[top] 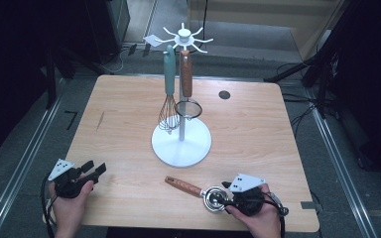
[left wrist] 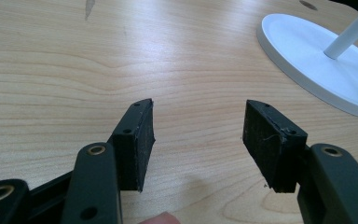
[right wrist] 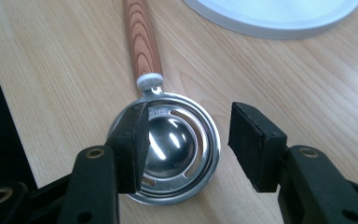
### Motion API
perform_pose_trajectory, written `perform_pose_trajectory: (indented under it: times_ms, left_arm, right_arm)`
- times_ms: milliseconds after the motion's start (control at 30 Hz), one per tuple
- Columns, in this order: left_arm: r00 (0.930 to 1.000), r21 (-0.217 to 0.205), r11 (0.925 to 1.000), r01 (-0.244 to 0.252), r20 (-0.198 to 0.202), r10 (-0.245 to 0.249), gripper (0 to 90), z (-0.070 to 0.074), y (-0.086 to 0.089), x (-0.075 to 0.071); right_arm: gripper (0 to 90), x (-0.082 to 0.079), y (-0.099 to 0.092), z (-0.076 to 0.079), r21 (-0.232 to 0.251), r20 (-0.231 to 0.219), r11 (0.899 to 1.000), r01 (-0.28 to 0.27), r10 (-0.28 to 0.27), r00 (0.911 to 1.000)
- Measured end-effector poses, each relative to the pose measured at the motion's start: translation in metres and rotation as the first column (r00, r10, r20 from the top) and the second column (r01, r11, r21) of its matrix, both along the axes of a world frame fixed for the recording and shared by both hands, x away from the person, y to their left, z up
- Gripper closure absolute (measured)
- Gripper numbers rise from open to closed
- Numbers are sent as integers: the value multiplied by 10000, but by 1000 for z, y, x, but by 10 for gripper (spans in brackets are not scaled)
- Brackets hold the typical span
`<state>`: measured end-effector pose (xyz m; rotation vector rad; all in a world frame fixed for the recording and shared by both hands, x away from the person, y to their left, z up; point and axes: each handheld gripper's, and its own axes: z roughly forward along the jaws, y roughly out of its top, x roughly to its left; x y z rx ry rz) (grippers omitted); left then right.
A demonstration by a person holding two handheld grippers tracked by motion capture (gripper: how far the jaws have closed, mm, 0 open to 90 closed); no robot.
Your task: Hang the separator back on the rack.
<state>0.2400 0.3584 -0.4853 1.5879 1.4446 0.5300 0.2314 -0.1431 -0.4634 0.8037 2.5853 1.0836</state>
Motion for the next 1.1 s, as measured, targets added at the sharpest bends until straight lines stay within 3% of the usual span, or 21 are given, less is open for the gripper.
perform_pose_trajectory:
  times_ms: [233, 433, 600, 800, 1100]
  left_arm:
    - [9999, 158, 9999, 20, 100, -21, 402, 0, -2, 0]
    - [9998, 405, 9992, 78, 157, -85, 336, 1, -5, -1]
    - [9997, 940, 9954, 166, 135, -179, 257, 1, -10, -1]
    - [9998, 1206, 9926, 140, 91, -152, 163, 1, -11, -1]
    - [9999, 1273, 9918, 125, 89, -137, 145, 1, -11, -1]
  right_arm:
    - [512, 5, 12, 13, -577, 123, 9979, -297, 304, 9995]
    - [530, 14, 24, 17, -811, -383, 9949, -599, 570, 9976]
    - [534, 21, 37, 19, -1154, -682, 9890, -929, 854, 9940]
    - [561, 30, 53, 18, -1525, -1340, 9773, -1472, 1271, 9828]
    - [594, 39, 71, 13, -2096, -2088, 9578, -1967, 1527, 9660]
